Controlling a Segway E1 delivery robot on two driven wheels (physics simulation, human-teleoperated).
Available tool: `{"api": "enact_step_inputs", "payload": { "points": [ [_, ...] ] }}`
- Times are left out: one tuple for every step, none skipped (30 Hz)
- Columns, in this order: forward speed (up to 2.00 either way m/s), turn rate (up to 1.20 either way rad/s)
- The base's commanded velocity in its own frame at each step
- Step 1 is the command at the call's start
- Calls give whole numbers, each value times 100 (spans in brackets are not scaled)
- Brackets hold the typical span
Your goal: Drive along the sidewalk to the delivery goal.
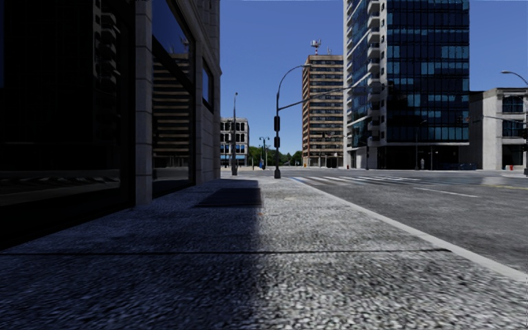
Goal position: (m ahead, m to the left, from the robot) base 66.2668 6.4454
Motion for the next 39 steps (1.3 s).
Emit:
{"api": "enact_step_inputs", "payload": {
  "points": [
    [200,0],
    [200,0],
    [200,0],
    [200,0],
    [200,0],
    [200,0],
    [200,0],
    [200,0],
    [200,0],
    [200,0],
    [200,0],
    [200,0],
    [200,0],
    [200,0],
    [200,0],
    [200,0],
    [200,0],
    [200,0],
    [200,0],
    [200,0],
    [200,0],
    [200,0],
    [200,0],
    [200,0],
    [200,0],
    [200,0],
    [200,0],
    [200,0],
    [200,0],
    [200,0],
    [200,0],
    [200,0],
    [200,0],
    [200,0],
    [200,0],
    [200,0],
    [200,0],
    [200,0],
    [200,0]
  ]
}}
